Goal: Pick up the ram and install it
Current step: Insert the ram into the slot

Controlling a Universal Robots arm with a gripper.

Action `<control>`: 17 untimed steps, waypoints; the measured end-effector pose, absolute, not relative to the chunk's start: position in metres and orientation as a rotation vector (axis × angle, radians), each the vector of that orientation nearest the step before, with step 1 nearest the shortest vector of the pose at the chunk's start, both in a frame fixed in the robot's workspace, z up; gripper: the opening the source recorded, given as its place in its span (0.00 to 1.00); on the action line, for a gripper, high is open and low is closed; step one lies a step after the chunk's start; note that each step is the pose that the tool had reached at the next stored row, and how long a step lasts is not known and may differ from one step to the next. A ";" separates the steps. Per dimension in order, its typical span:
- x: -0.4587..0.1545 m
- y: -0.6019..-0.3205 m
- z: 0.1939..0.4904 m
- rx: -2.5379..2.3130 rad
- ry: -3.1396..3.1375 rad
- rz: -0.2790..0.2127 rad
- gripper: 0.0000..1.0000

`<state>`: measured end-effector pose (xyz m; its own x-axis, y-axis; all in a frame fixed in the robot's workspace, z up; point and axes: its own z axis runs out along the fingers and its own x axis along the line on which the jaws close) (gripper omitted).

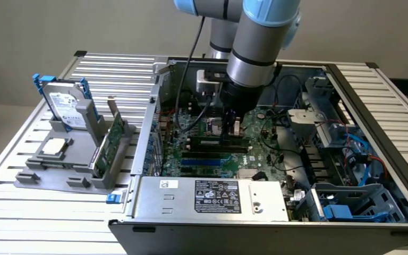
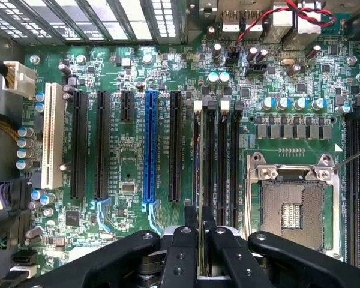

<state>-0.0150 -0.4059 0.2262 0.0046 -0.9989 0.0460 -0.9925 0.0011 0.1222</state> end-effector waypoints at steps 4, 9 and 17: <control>-0.015 -0.406 0.225 2.138 -2.135 -0.078 0.14; -0.015 -0.406 0.223 2.138 -2.135 -0.072 0.14; -0.017 -0.406 0.221 2.136 -2.134 -0.066 0.14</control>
